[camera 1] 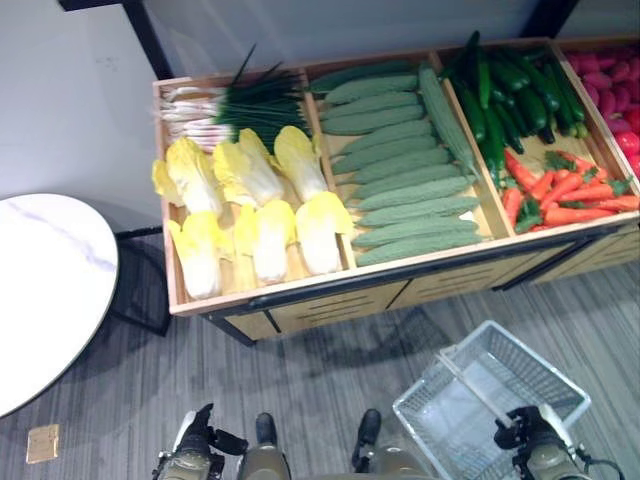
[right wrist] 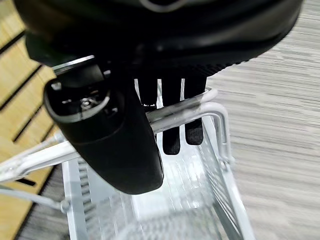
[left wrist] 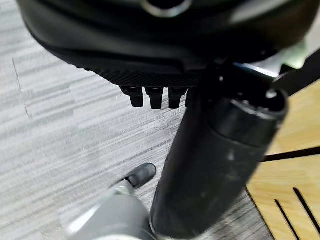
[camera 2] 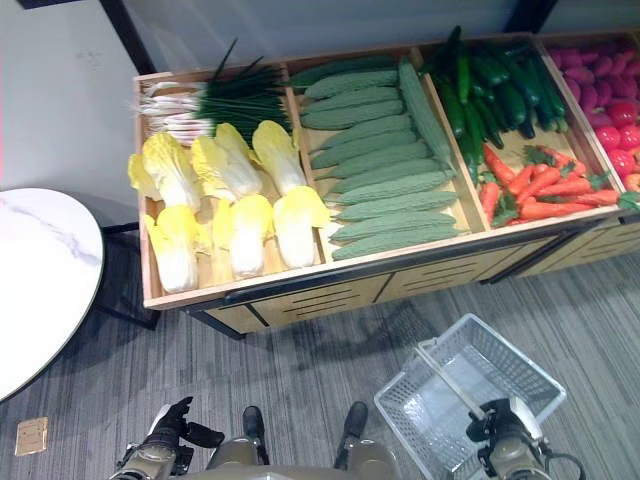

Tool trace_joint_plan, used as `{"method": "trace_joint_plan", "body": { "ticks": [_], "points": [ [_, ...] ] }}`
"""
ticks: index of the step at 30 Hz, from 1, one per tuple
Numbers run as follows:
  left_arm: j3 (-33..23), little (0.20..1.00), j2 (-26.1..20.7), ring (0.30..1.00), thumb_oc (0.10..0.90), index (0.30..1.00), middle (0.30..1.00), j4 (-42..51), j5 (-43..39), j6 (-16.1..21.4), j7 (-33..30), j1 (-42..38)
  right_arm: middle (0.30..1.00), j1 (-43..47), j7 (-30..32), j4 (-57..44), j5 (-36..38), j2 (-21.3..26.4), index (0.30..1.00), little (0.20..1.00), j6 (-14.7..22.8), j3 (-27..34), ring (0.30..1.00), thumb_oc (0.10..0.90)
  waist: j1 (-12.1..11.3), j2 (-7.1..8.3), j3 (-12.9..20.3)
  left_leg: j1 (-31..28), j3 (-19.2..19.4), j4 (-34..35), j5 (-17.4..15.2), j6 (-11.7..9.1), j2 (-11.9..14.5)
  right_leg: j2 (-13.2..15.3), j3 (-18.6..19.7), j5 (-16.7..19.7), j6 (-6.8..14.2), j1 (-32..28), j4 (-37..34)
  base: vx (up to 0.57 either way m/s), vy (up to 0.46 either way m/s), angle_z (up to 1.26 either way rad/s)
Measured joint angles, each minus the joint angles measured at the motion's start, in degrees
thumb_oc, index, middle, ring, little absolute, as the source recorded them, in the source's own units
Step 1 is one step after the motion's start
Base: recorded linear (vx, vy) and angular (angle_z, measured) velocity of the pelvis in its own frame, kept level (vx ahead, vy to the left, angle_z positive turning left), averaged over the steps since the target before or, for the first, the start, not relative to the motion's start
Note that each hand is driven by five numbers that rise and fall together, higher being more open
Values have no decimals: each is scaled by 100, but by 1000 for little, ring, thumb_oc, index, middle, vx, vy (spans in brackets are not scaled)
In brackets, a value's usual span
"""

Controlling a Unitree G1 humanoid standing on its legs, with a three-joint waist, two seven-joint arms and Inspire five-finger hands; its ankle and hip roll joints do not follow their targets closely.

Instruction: Get the vegetables into the basket

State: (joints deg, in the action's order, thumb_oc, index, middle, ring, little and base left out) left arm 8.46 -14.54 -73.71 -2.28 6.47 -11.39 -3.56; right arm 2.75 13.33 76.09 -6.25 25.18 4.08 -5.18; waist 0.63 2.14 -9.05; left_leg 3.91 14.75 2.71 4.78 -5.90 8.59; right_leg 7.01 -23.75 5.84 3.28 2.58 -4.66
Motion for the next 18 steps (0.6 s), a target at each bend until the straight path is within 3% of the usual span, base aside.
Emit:
{"method": "trace_joint_plan", "body": {
  "ticks": [2, 5, 12, 15, 17, 18],
  "points": [
    [-160, 1000, 22, 1000, 900, 1000, 1000, -46, -49, 0, -20, 30, 300, -129, 8, -5, 45, -119, 300, 300, -3, 104, 300, 400, -44, 44, 28, -67, -7, 174, -28, 143, -145, 120, -36, 45, 107, -30, 3, 15, 86, 14],
    [-465, 1000, 51, 1000, 900, 1000, 1000, -32, -292, -21, -134, 48, 300, -280, 5, 109, 47, -258, 300, 300, -38, 134, 300, 400, -71, 37, 38, -130, -112, 227, 36, 180, -305, 265, -133, 66, 140, -141, -4, -14, 73, 26],
    [-1491, 1000, 50, 1000, 900, 1000, 1000, 849, -1536, 237, -745, 145, 300, -274, 58, 148, 55, -427, 300, 300, -25, 136, 300, 400, -321, 92, 104, -121, -427, 206, 48, 208, -356, 305, -222, 50, 164, -312, -23, -25, 14, 24],
    [-2613, 1000, -185, 1000, 900, 1000, 1000, 904, -2276, 679, -1613, -72, 300, -264, 109, 158, 50, -522, 300, 300, 25, 95, 300, 400, -359, 299, 261, -138, -454, 204, 71, 171, -330, 288, -210, -27, 269, -341, -24, -4, -2, 0],
    [-2898, 1000, -560, 1000, 900, 1000, 1000, 904, -2481, 687, -1895, -101, 300, -295, 146, 155, 46, -521, 300, 300, 38, 47, 300, 400, -298, 351, 338, -141, -452, 216, 72, 162, -322, 280, -194, -25, 272, -332, -24, 8, 14, -4],
    [-3303, 1000, -696, 1000, 900, 1000, 1000, 1107, -2541, 641, -2158, -63, 300, -345, 151, 145, 34, -520, 300, 300, 51, 8, 300, 400, -282, 382, 407, -163, -393, 227, 71, 159, -317, 280, -151, -23, 274, -317, -24, -12, 23, -16]
  ]
}}
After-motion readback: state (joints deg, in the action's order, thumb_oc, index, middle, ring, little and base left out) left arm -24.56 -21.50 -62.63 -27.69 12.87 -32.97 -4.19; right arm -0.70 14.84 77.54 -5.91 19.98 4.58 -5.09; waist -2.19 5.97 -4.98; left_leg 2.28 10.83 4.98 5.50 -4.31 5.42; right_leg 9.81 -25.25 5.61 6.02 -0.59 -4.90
